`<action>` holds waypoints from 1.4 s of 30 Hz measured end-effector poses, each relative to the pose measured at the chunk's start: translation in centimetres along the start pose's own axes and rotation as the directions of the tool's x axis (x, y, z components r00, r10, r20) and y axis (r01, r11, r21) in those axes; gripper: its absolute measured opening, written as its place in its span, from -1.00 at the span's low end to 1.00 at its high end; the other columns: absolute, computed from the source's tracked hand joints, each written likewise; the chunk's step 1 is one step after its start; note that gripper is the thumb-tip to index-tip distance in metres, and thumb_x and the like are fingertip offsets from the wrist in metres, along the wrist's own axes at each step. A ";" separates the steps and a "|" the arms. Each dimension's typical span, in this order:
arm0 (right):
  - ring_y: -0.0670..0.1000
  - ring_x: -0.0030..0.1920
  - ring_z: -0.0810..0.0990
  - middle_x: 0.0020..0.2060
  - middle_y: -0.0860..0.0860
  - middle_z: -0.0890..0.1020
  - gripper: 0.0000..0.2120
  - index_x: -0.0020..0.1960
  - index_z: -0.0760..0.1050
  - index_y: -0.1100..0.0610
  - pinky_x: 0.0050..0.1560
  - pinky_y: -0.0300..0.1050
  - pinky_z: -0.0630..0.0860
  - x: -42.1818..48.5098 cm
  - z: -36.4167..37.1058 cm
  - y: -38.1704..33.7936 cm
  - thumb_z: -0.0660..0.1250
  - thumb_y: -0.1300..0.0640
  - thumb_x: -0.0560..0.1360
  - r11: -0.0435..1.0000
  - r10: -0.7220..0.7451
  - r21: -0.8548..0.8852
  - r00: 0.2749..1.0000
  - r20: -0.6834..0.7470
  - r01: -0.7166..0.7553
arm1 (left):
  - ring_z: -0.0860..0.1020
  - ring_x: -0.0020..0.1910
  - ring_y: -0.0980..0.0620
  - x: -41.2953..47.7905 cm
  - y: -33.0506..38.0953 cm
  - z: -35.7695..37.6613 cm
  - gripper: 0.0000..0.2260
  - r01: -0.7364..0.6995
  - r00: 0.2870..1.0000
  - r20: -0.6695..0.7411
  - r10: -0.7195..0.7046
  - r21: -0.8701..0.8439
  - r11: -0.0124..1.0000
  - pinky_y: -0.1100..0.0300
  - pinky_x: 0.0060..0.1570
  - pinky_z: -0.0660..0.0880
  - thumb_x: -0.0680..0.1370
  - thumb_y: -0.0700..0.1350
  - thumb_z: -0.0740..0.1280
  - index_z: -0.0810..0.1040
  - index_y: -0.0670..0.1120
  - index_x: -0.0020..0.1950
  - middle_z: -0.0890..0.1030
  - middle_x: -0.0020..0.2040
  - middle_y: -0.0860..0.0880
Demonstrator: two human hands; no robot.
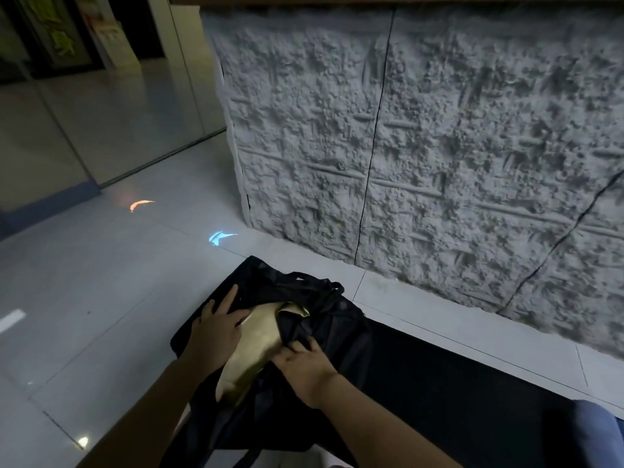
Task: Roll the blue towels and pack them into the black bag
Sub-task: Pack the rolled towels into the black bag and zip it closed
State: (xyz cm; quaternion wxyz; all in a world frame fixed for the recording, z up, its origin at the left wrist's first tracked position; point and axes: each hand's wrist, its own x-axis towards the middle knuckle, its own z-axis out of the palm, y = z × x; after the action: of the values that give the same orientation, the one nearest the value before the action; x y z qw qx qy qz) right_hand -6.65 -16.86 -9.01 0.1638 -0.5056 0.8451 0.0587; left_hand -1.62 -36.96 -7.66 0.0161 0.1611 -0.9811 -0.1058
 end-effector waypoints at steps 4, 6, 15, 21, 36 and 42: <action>0.16 0.34 0.24 0.28 0.08 0.46 -0.64 0.34 0.34 0.09 0.42 0.19 0.03 -0.9 -0.1 1.6 0.11 0.23 0.56 0.990 -0.051 -0.131 0.998 -0.031 0.046 | 0.07 0.49 -0.18 0.8 0.4 0.6 -0.60 0.057 0.984 0.170 -0.059 0.017 0.998 -0.08 0.32 0.31 0.58 0.01 0.18 0.29 0.19 0.42 -0.05 0.55 0.15; 0.17 0.29 0.28 0.21 0.09 0.51 -0.66 0.29 0.39 0.10 0.39 0.17 0.08 -2.3 0.0 2.4 0.11 0.26 0.54 0.982 -0.083 -0.172 0.996 -0.041 0.075 | 0.05 0.49 -0.19 0.8 0.9 0.8 -0.58 0.065 0.979 0.191 -0.064 0.000 0.998 -0.09 0.33 0.31 0.58 0.01 0.18 0.25 0.19 0.45 -0.04 0.55 0.15; -0.03 -0.21 0.51 -0.38 -0.14 0.54 -0.75 -0.22 0.50 -0.06 -0.01 -0.11 0.44 -13.5 1.0 10.4 0.45 0.06 0.11 0.965 0.012 -0.239 0.931 -0.365 -0.106 | 0.22 0.35 -0.18 -0.6 6.2 0.0 -0.53 0.100 0.982 0.166 -0.093 -0.035 0.994 -0.02 0.25 0.35 0.61 0.02 0.14 0.16 0.03 0.51 0.10 0.51 0.12; 0.06 -0.27 0.49 -0.40 -0.07 0.50 -0.67 -0.28 0.47 0.02 -0.22 -0.05 0.33 -23.1 -0.4 15.8 0.55 0.15 0.06 0.886 0.318 -0.144 0.804 -0.503 -0.441 | 0.43 0.13 -0.05 -3.2 13.7 -1.7 -0.76 0.023 0.972 -0.230 -0.047 -0.108 0.994 0.00 0.13 0.28 0.47 0.05 0.39 0.63 0.02 0.09 0.59 0.09 0.10; 0.09 0.13 0.42 0.04 -0.05 0.54 -0.82 0.09 0.52 -0.04 -0.10 -0.06 0.26 -34.3 0.0 21.3 0.22 -0.02 0.54 0.659 0.731 0.168 0.571 -0.374 -0.733 | 0.51 -0.19 0.01 -7.1 25.1 -1.6 -0.95 -0.269 0.891 -0.453 0.030 -0.474 0.838 0.12 -0.14 0.48 0.45 -0.25 0.43 0.67 -0.13 -0.13 0.55 -0.21 0.04; 0.06 0.23 0.35 0.15 -0.07 0.46 -0.53 0.28 0.39 -0.01 0.12 -0.02 0.33 -26.9 -1.1 17.8 0.27 -0.21 0.46 0.829 0.556 0.163 0.760 -0.336 -0.535 | 0.58 -0.27 0.06 -6.6 25.9 -1.8 -0.89 -0.186 0.920 -0.374 -0.117 -0.679 0.710 0.24 -0.24 0.43 0.54 -0.19 0.32 0.60 -0.12 -0.17 0.62 -0.30 0.03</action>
State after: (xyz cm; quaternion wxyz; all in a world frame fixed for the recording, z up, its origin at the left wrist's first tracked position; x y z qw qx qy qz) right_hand -10.73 13.87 -0.13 -0.0077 -0.2347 0.9719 -0.0164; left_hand -3.35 -11.25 -0.36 0.2733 0.1416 -0.8457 -0.4360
